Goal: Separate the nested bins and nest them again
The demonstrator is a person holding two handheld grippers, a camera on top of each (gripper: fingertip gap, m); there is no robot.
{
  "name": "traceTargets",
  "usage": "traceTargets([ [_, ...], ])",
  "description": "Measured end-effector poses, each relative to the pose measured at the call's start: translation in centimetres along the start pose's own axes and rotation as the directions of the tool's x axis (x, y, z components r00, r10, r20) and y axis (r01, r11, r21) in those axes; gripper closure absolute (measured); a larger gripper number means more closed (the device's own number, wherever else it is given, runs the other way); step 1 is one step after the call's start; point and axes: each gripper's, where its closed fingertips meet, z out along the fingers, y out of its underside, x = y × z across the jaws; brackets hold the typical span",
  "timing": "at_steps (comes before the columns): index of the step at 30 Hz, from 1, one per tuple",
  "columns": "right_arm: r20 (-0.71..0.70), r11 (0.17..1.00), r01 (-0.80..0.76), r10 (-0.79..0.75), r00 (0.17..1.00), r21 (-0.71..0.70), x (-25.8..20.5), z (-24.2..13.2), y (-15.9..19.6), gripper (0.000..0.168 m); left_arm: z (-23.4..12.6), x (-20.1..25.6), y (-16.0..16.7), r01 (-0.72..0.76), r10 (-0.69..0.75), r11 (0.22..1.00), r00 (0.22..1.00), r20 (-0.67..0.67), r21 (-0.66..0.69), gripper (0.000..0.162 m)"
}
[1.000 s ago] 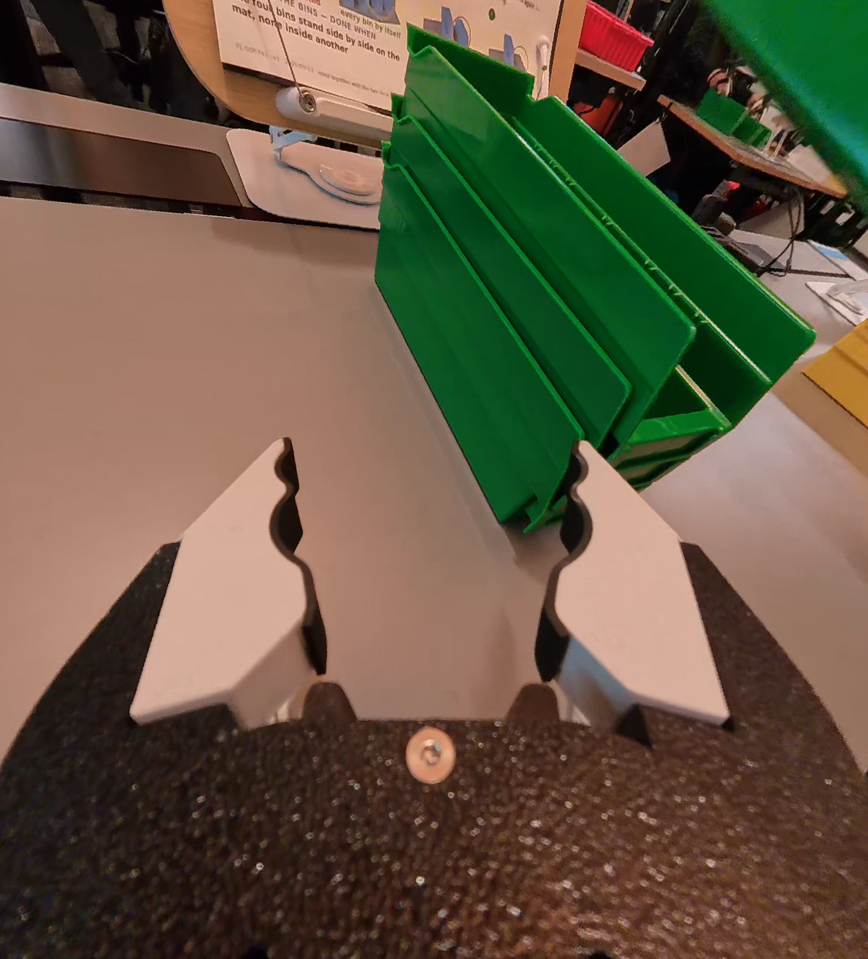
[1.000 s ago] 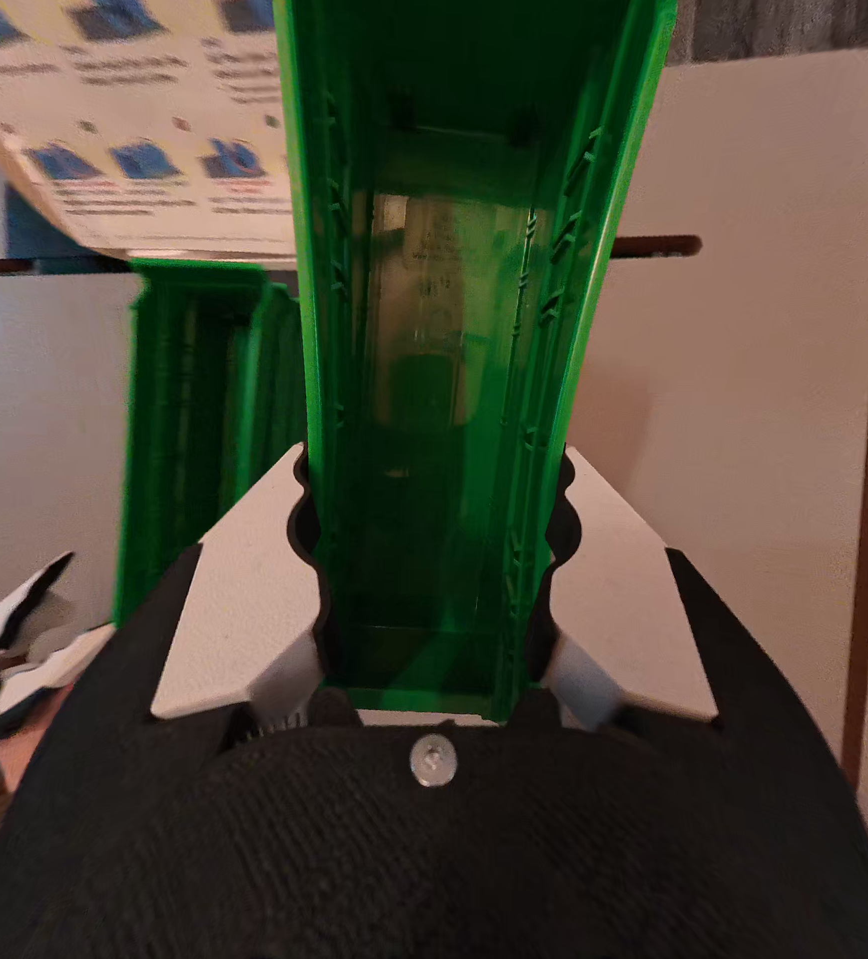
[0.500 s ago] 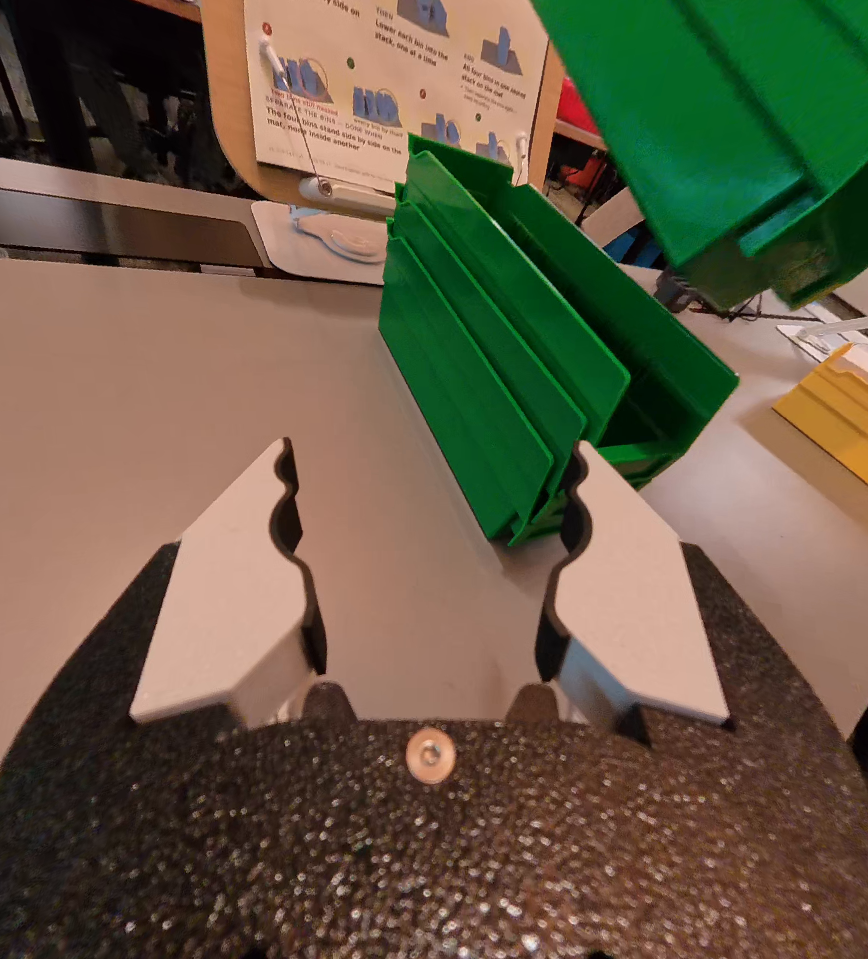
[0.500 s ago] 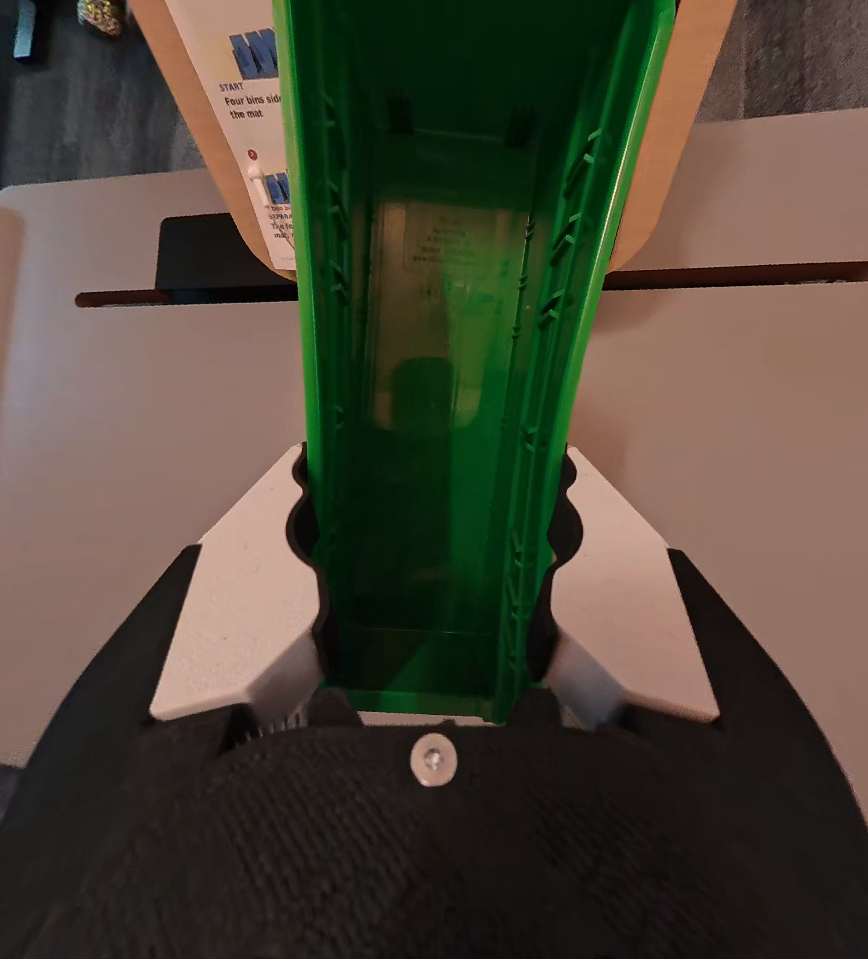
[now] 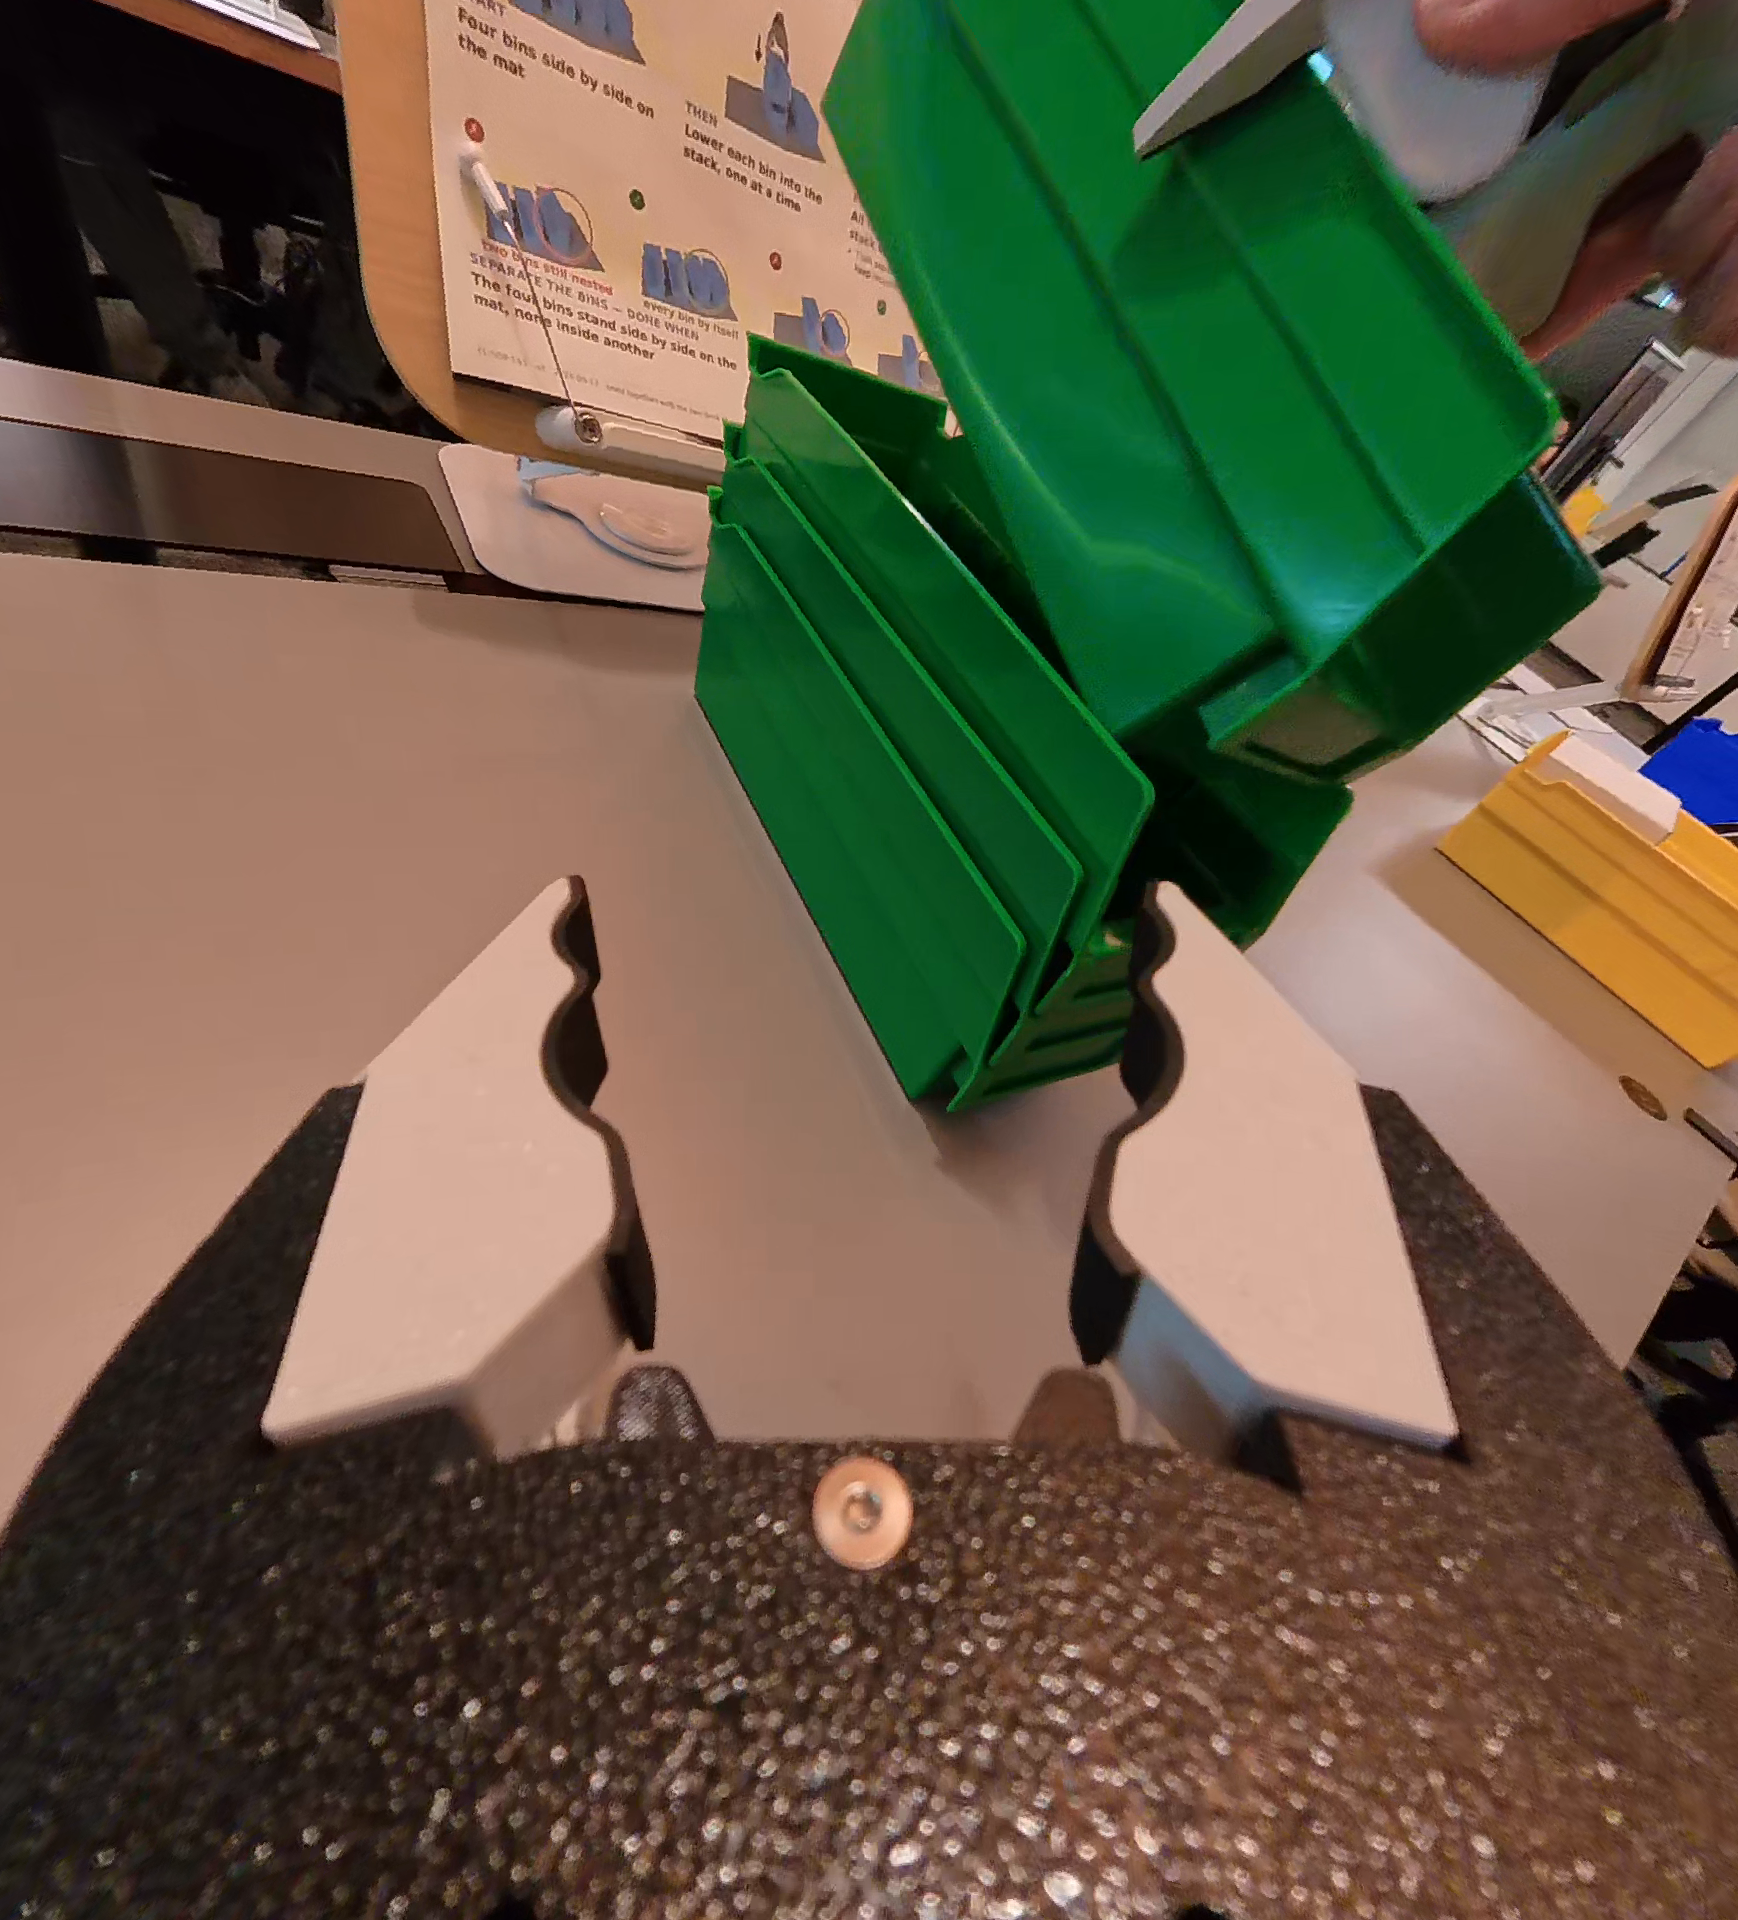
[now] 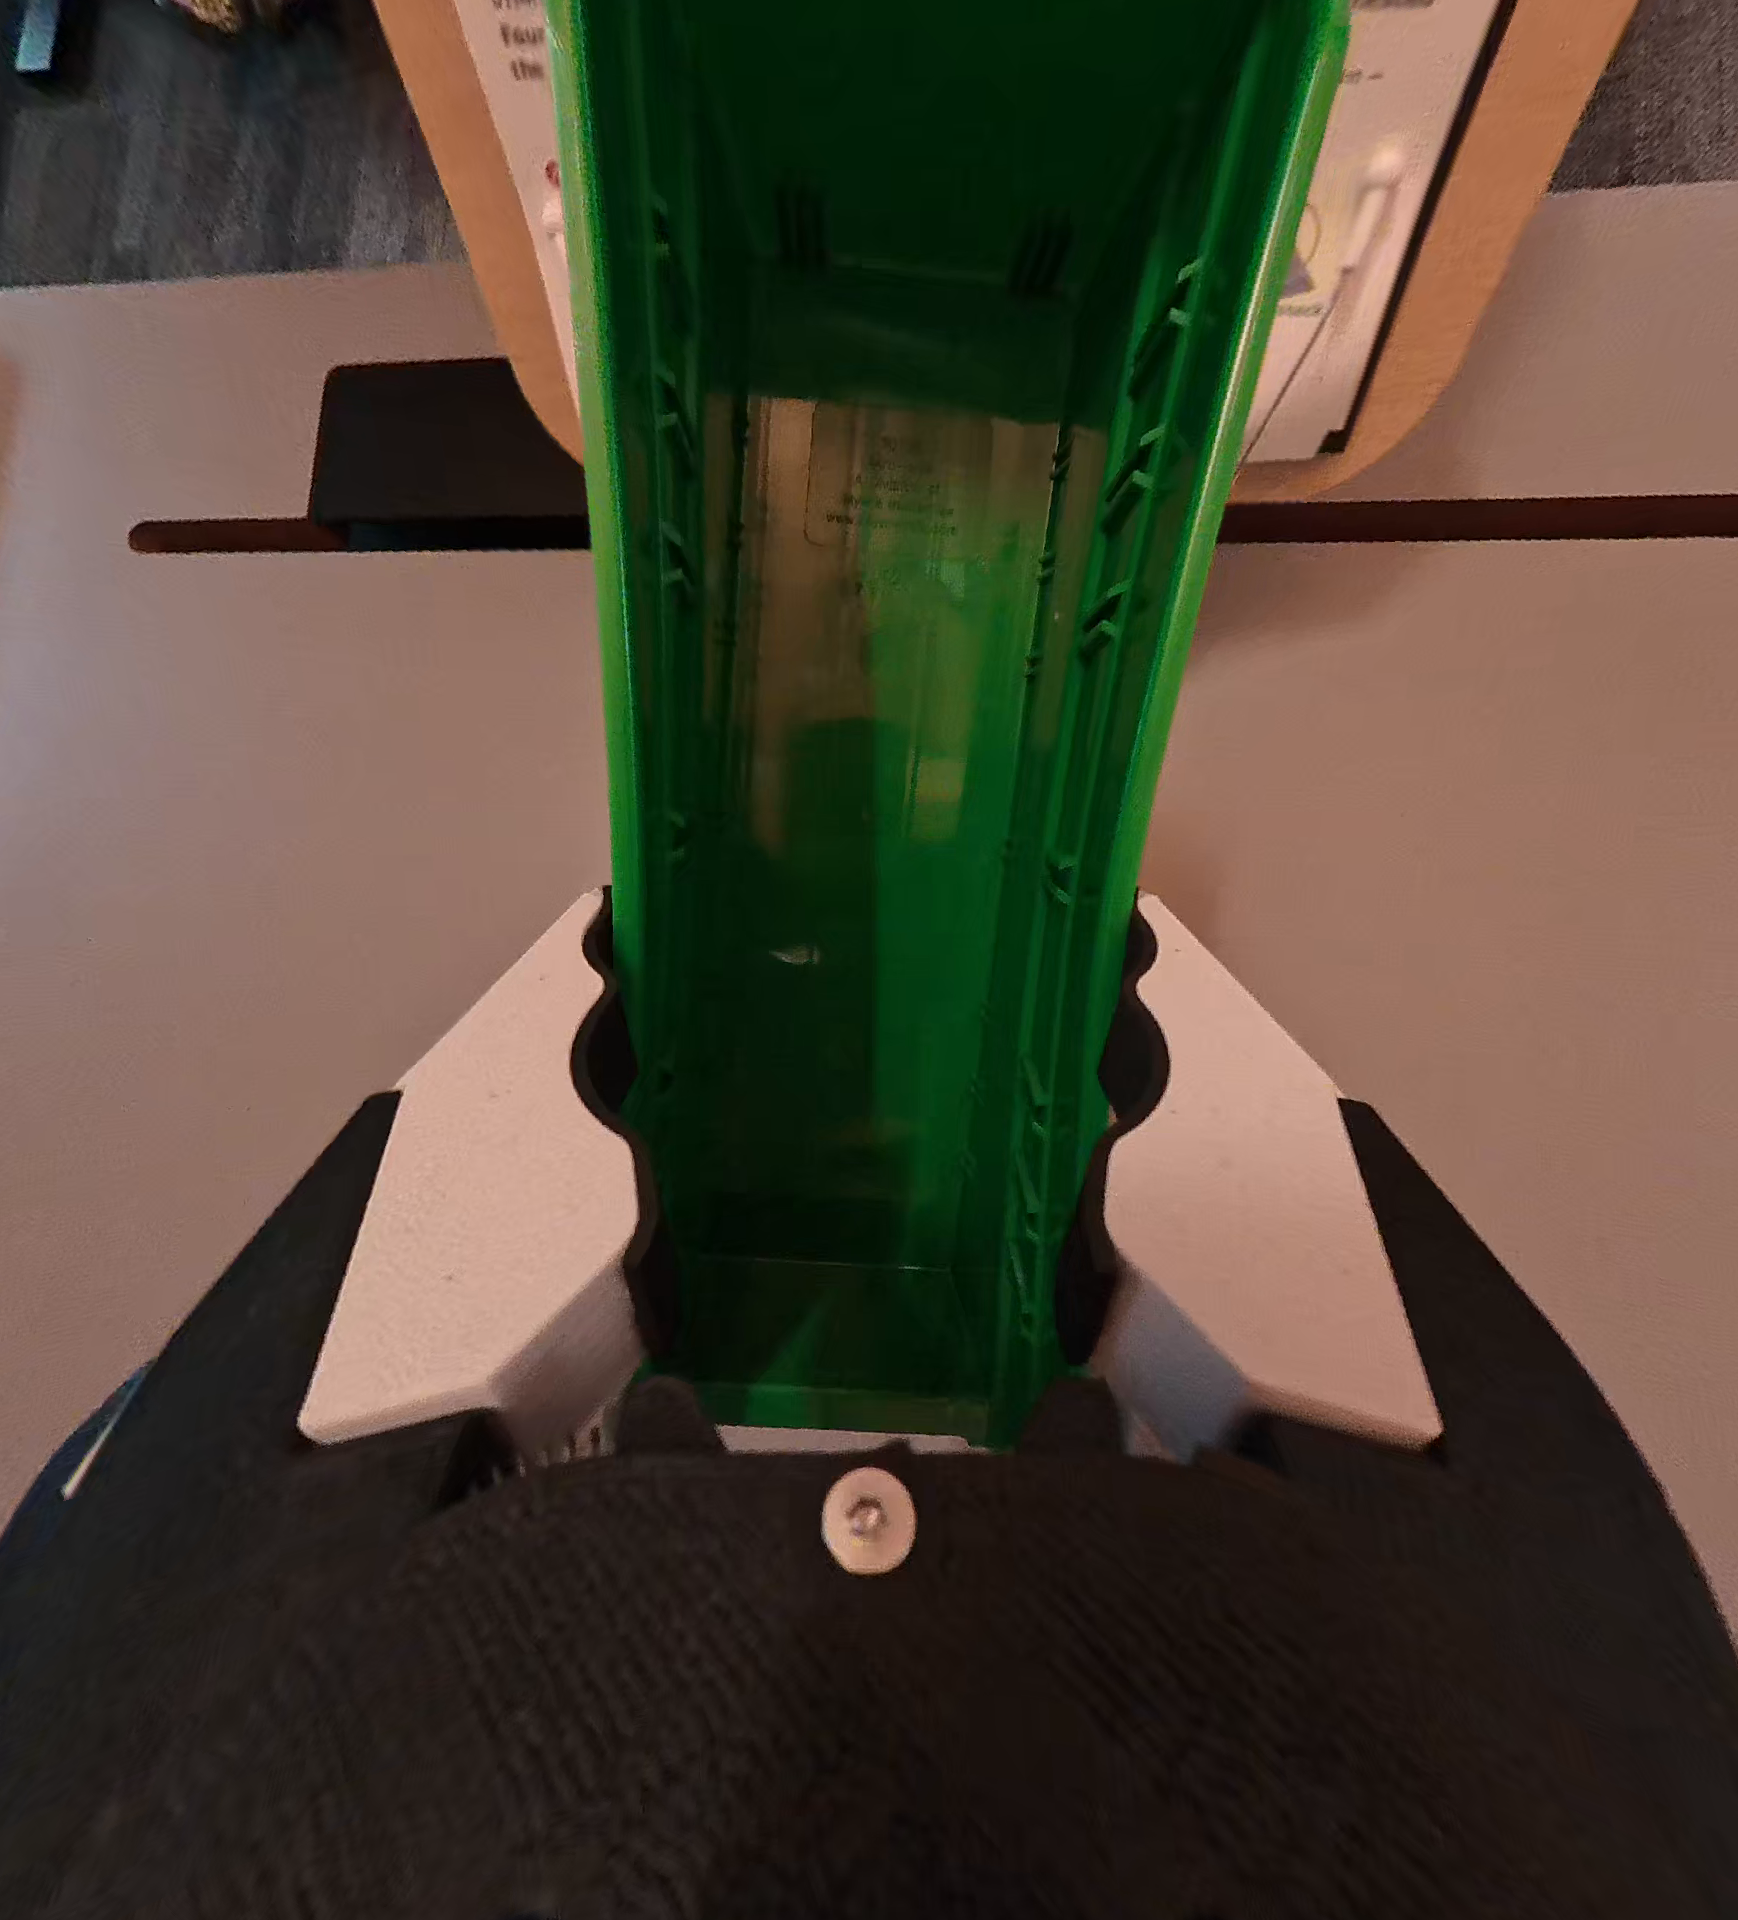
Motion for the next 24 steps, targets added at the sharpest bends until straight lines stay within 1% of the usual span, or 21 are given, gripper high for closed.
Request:
traceTargets([
  [3,-0.038,1.000,0.019,-0.019,0.999,0.002,0.1,0.7,0.4,0.076,-0.3,0.1,-0.3,-0.005,0.005,1.000,1.000,0.000,0.008,0.062],
  [7,-0.047,1.000,0.015,-0.015,0.999,0.004,0.1,1.4,0.6,0.076,-0.6,0.2,-0.6,-0.001,0.001,1.000,1.000,-0.003,0.026,0.062],
  [12,-0.075,0.998,0.031,-0.035,0.997,-0.056,0.2,2.2,2.0,0.075,-0.3,0.3,-0.2,0.007,-0.007,1.000,1.000,-0.014,0.005,0.061],
  [18,-0.093,0.997,0.024,-0.030,0.995,-0.067,0.7,3.5,2.5,0.074,-0.4,0.7,-0.4,0.017,-0.016,1.000,0.999,-0.032,0.021,0.062],
  [24,-0.113,0.996,0.048,-0.056,0.992,-0.075,0.4,3.7,2.6,0.073,-0.1,0.6,0.0,0.026,-0.025,1.000,0.999,-0.039,0.006,0.061],
])
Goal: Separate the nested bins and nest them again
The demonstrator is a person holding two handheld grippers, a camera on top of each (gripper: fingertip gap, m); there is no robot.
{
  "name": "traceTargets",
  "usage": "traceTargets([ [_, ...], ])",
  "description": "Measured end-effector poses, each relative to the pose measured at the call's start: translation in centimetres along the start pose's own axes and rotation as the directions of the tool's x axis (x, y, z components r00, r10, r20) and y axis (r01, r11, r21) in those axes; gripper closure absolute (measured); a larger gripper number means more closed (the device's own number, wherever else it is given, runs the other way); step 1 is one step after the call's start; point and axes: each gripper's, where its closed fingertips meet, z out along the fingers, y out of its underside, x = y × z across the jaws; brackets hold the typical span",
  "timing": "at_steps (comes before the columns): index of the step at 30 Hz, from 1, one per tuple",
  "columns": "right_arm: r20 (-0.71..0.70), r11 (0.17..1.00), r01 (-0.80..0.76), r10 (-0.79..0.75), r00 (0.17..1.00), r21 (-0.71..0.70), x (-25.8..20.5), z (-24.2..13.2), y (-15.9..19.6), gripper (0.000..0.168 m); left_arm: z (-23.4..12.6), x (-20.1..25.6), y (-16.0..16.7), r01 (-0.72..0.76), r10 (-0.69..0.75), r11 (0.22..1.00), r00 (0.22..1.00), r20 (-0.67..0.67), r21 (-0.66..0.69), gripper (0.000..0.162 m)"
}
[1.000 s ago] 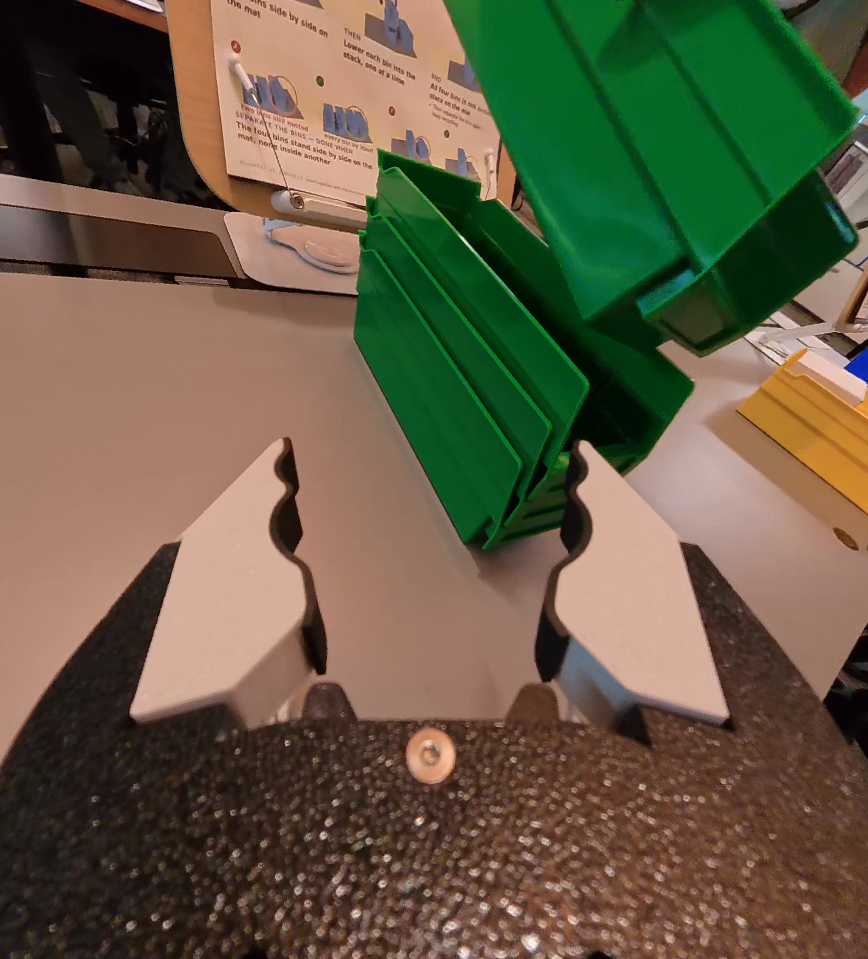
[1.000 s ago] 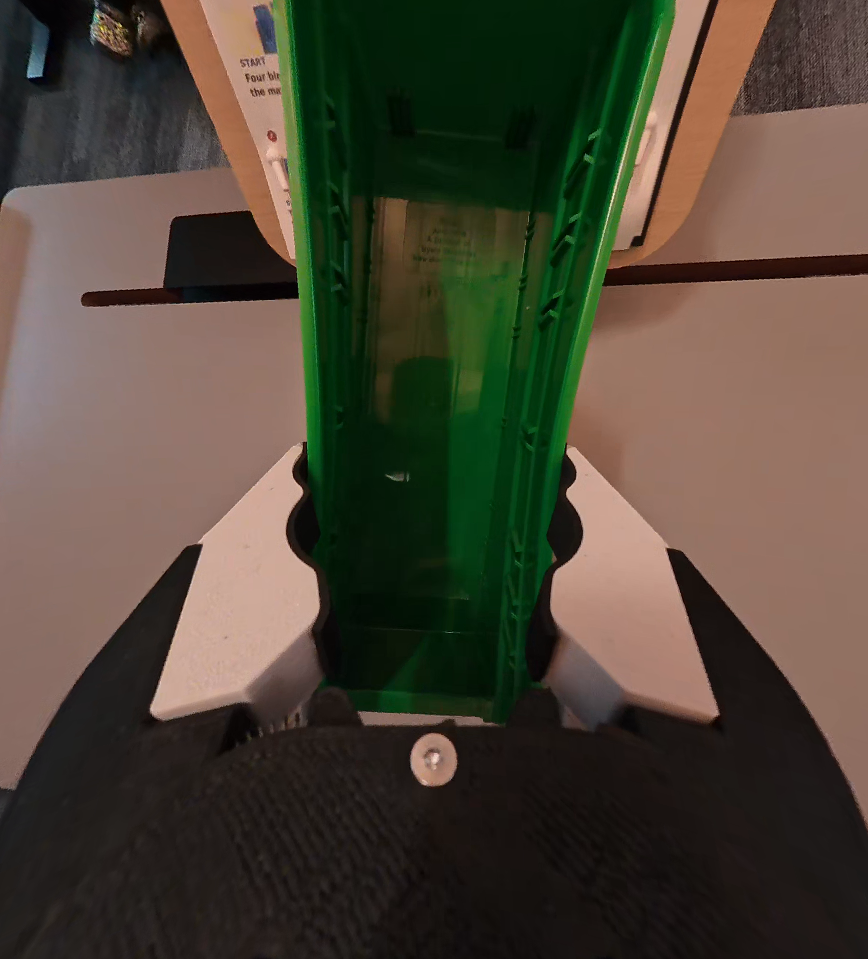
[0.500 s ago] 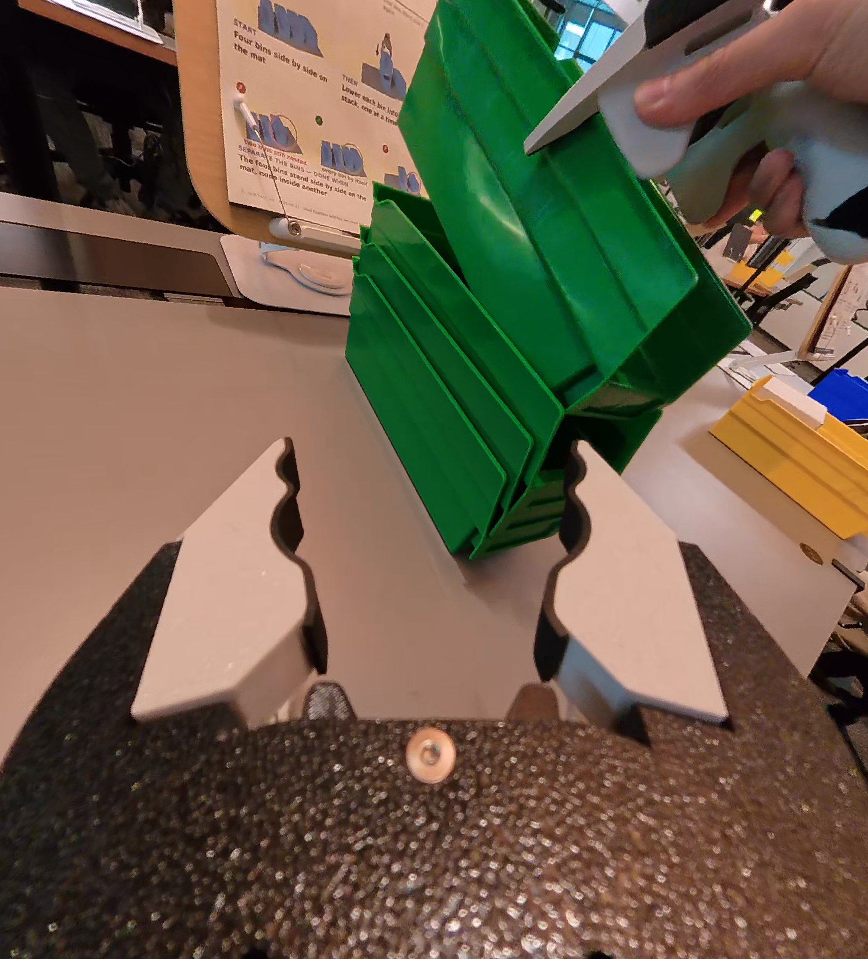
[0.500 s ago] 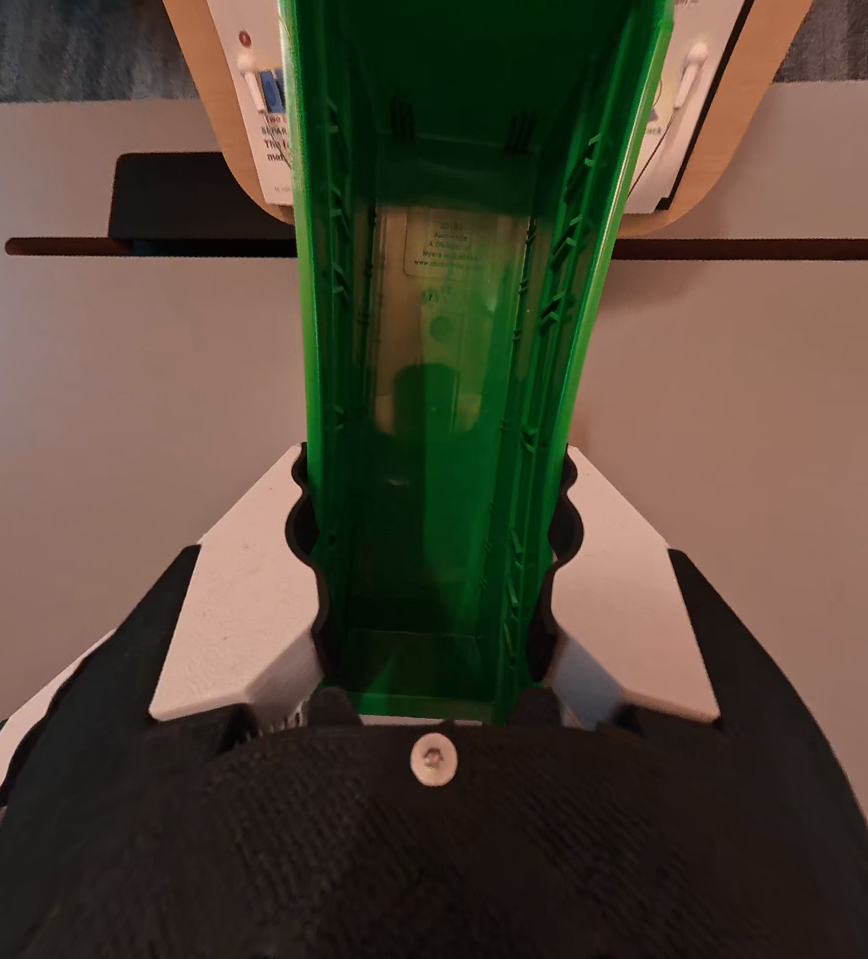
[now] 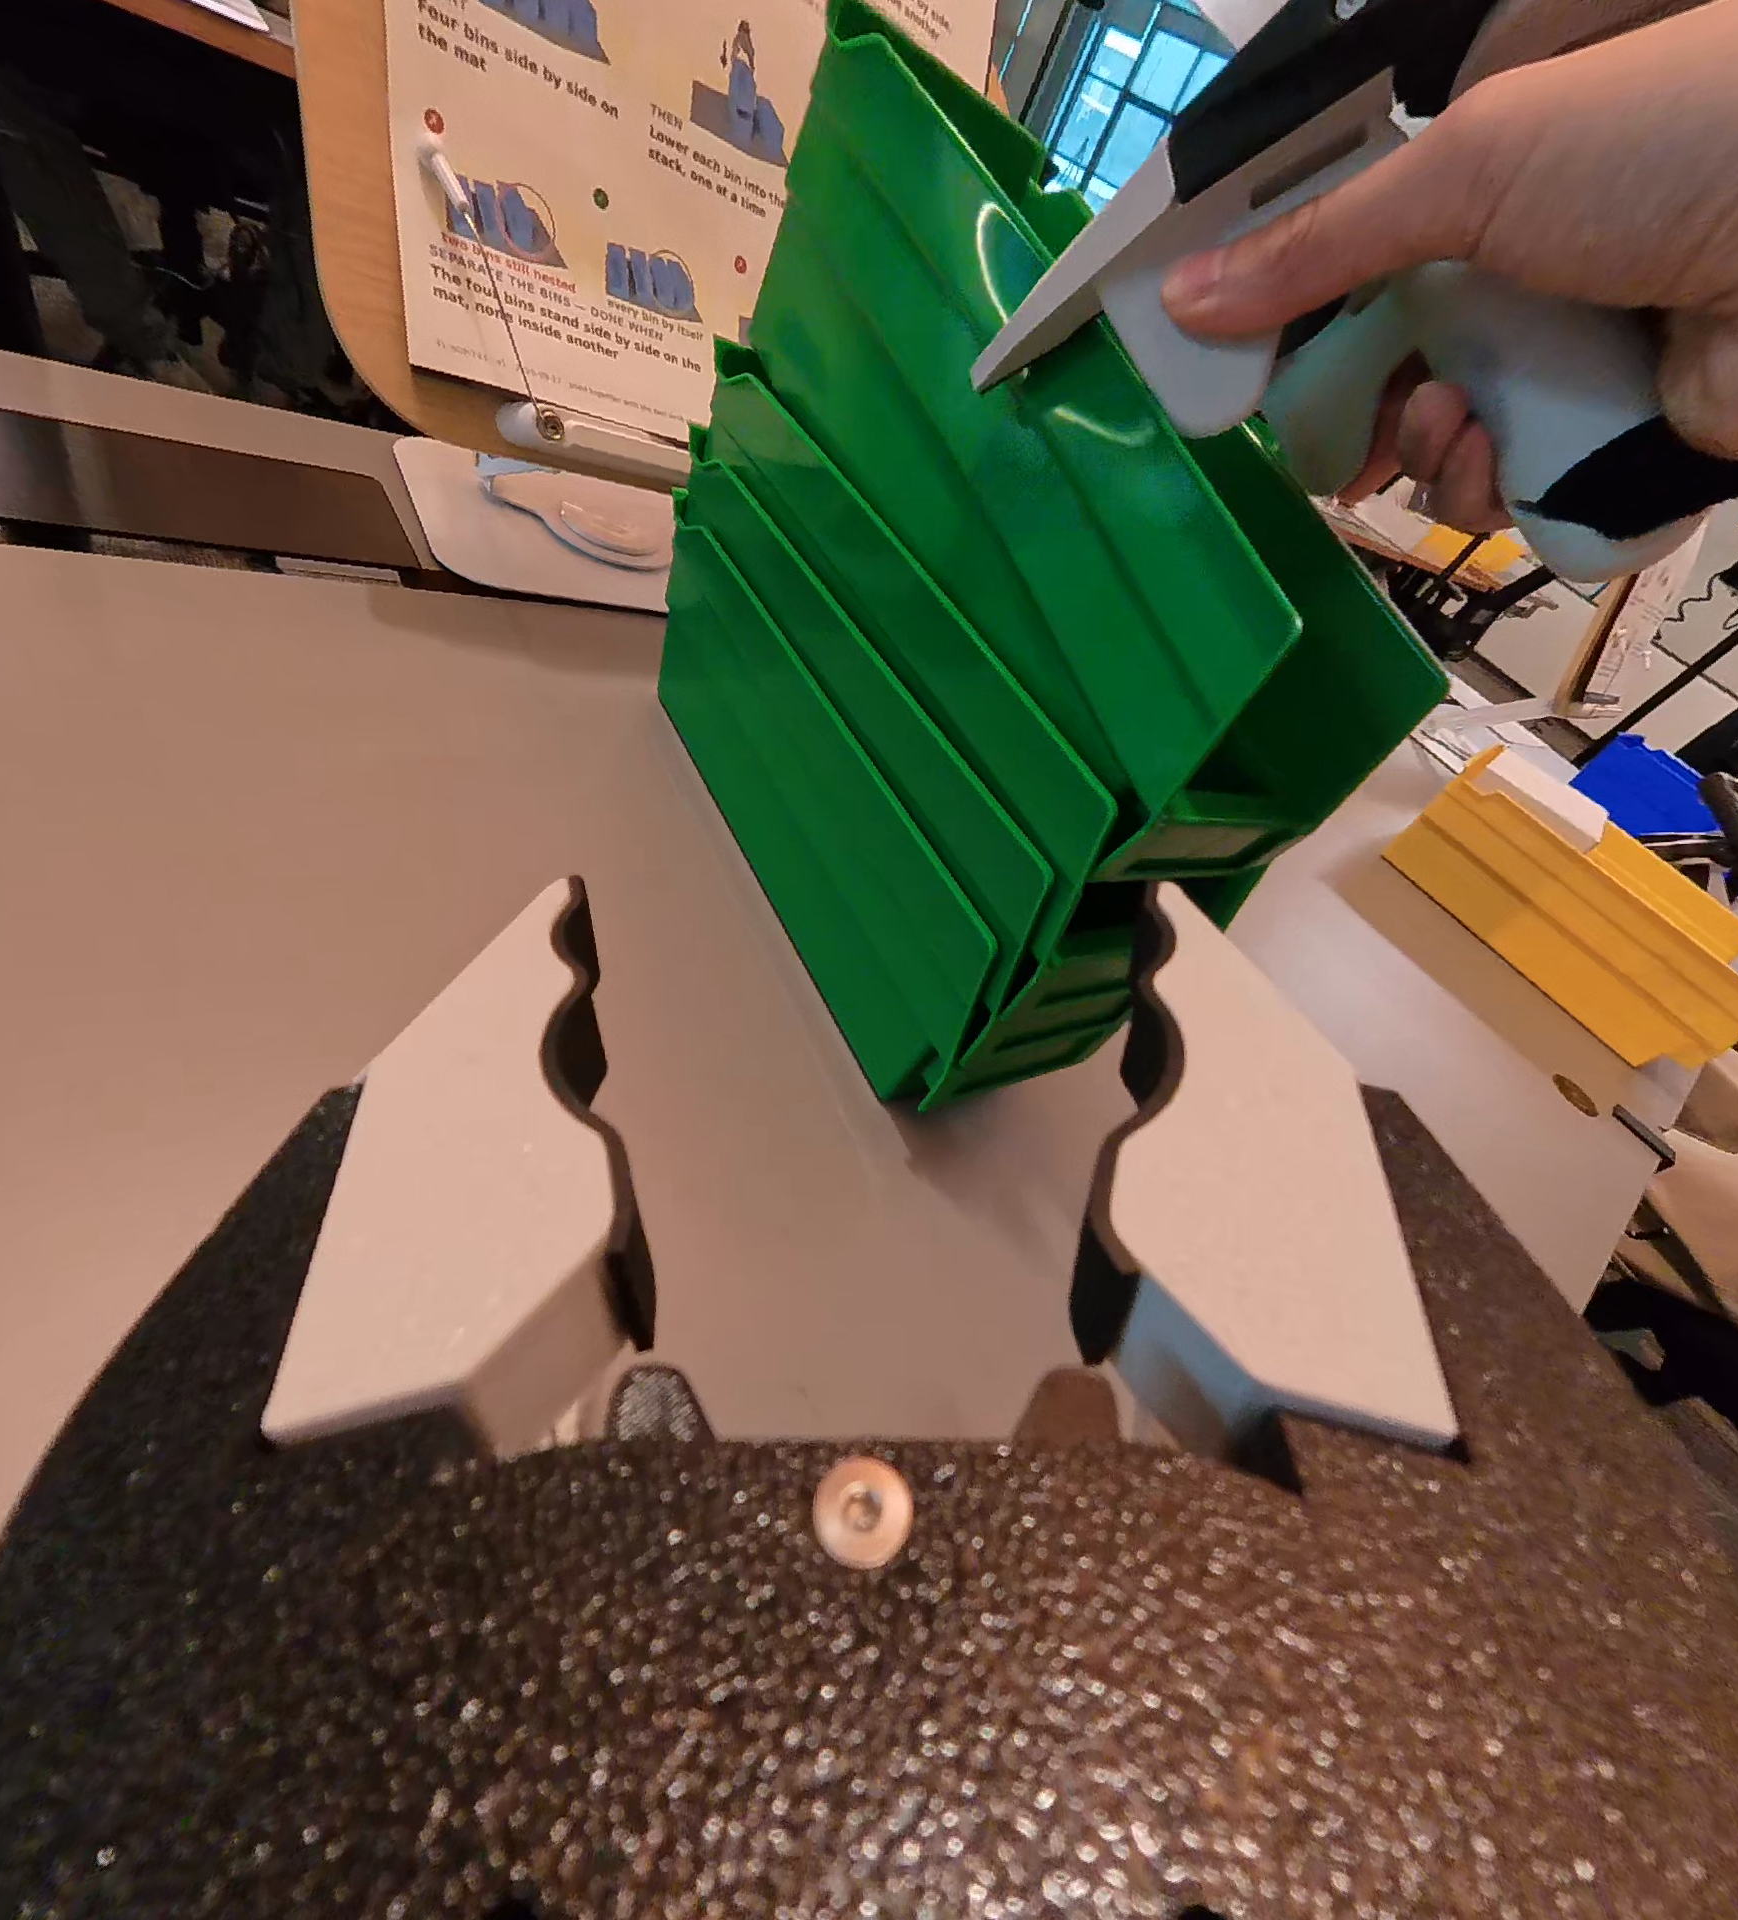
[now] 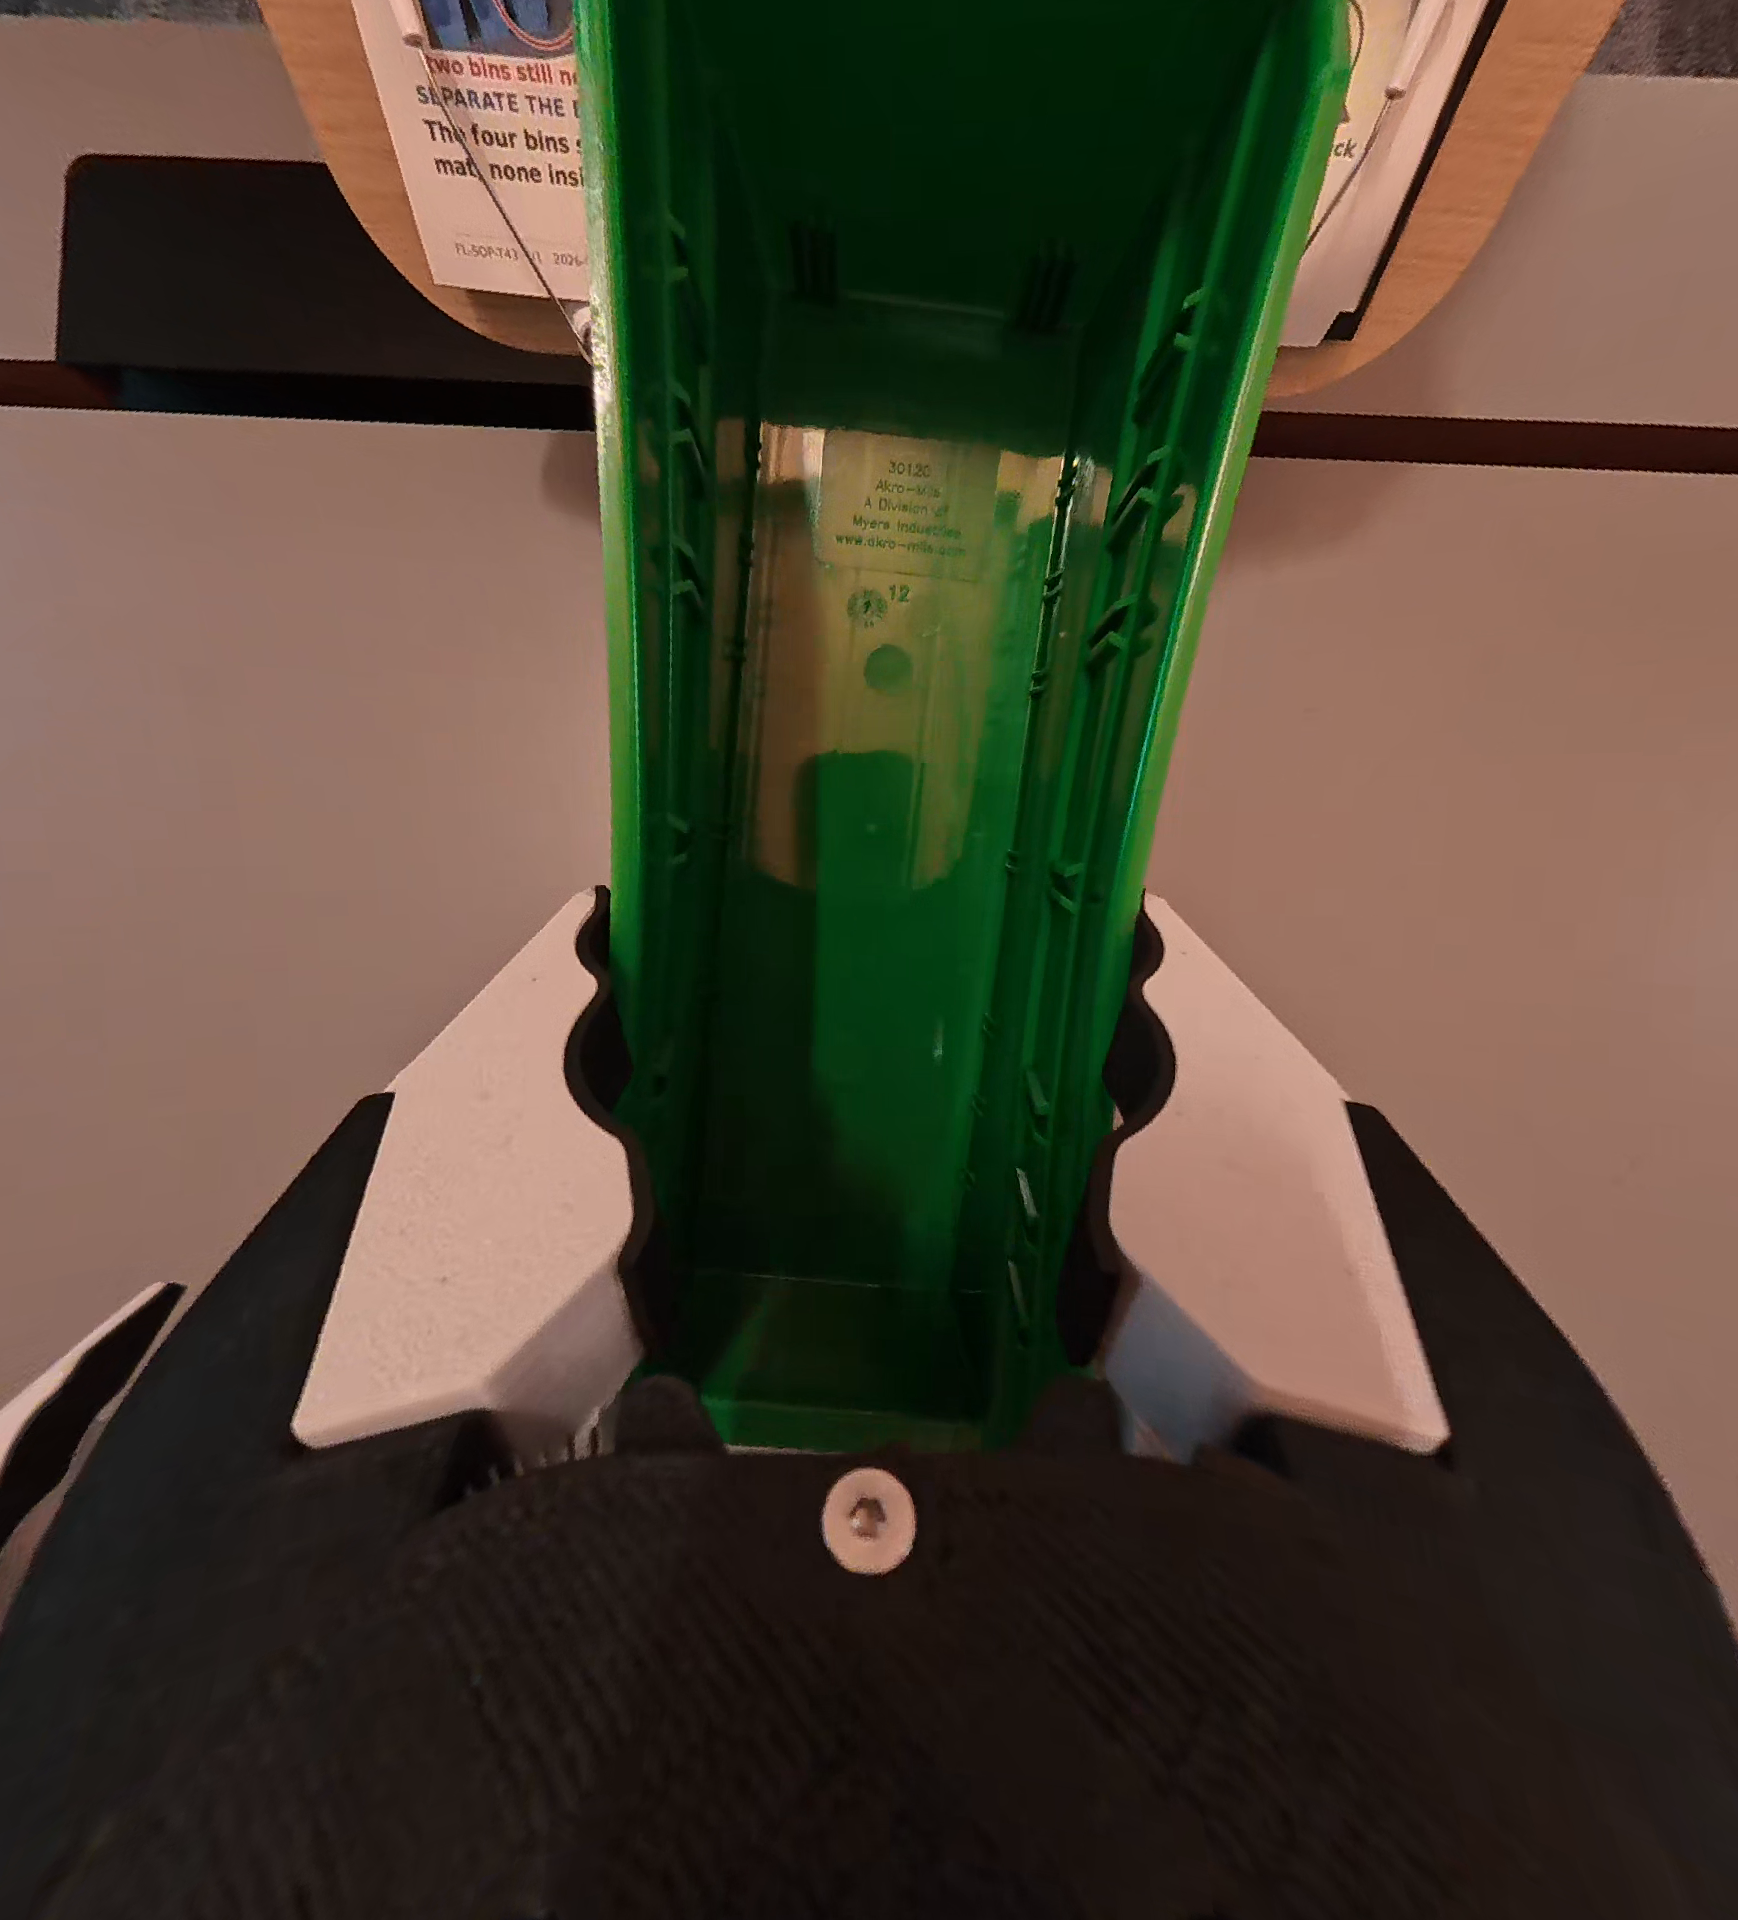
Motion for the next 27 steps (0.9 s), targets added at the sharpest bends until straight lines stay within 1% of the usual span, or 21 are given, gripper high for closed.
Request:
traceTargets([
  [4,-0.023,0.999,0.037,-0.038,0.999,-0.012,-0.4,0.1,0.1,0.074,0.2,0.1,0.3,-0.006,0.006,1.000,1.000,-0.002,-0.014,0.061],
  [7,-0.016,0.996,0.053,-0.054,0.998,-0.071,-0.5,0.1,0.8,0.071,0.2,0.2,0.4,-0.006,0.006,1.000,1.000,-0.006,-0.020,0.061],
  [11,-0.005,0.993,0.027,-0.028,1.000,-0.111,-0.4,0.9,2.0,0.069,0.2,0.1,0.3,-0.005,0.005,1.000,1.000,-0.003,-0.018,0.061],
  [21,0.007,0.993,0.016,-0.016,1.000,-0.119,-0.3,2.9,2.7,0.070,0.5,-0.1,0.8,0.004,-0.005,0.999,1.000,-0.009,-0.033,0.061],
  [27,0.008,0.987,0.021,-0.020,1.000,-0.162,-0.3,3.5,2.9,0.065,0.6,-0.5,1.0,0.015,-0.016,0.999,1.000,-0.006,-0.041,0.061],
])
